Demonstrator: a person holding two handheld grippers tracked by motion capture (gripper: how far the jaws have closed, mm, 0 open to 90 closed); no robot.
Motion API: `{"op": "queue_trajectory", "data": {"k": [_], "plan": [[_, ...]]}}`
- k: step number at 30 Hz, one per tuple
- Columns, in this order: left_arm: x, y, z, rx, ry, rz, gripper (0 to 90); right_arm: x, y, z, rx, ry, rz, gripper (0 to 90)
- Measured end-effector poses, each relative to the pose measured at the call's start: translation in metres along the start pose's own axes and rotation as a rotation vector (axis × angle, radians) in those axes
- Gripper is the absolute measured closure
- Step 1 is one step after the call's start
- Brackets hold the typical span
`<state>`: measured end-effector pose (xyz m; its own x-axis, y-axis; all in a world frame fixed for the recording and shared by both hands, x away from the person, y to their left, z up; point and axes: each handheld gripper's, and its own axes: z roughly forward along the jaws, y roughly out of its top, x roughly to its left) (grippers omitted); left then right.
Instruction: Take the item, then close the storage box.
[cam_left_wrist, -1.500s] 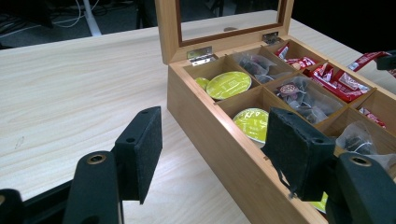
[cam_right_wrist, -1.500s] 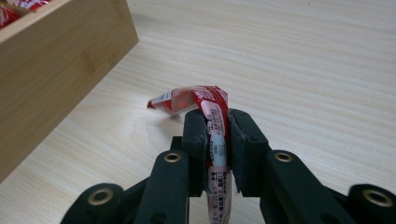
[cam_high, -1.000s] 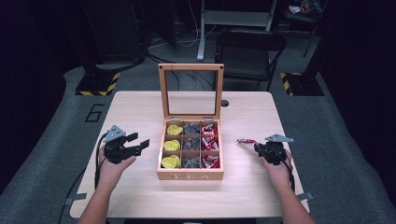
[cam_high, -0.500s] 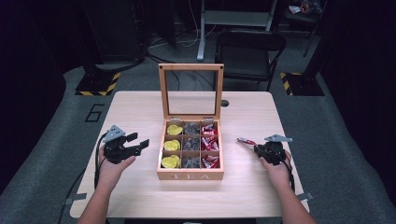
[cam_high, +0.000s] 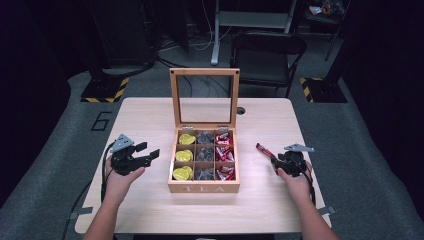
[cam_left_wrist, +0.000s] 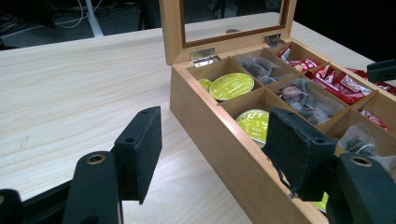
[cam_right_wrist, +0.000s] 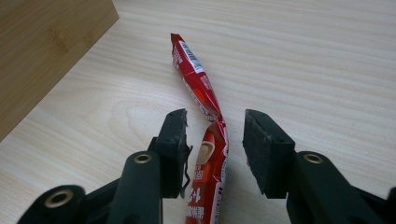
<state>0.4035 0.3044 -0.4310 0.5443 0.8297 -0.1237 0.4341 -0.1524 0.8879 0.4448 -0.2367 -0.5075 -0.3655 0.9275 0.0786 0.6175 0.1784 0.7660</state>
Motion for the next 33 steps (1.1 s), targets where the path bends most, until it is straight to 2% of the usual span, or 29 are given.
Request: {"op": "queue_trajectory", "data": {"k": [12, 13, 17, 33], "plan": [[-0.001, -0.001, 0.001, 0.001, -0.001, 0.0, 36.2, 0.007, 0.009, -0.011, -0.036, -0.013, -0.025, 52.6], [-0.001, -0.001, 0.001, 0.004, -0.004, 0.002, 36.2, 0.008, 0.01, -0.012, -0.038, -0.011, -0.012, 52.6], [-0.002, 0.0, 0.002, 0.003, -0.002, 0.001, 36.2, 0.01, 0.018, -0.018, -0.048, -0.006, -0.015, 52.4], [0.001, 0.0, 0.001, 0.007, -0.001, -0.013, 35.8, 0.026, 0.054, -0.029, -0.082, 0.04, -0.092, 51.7]]}}
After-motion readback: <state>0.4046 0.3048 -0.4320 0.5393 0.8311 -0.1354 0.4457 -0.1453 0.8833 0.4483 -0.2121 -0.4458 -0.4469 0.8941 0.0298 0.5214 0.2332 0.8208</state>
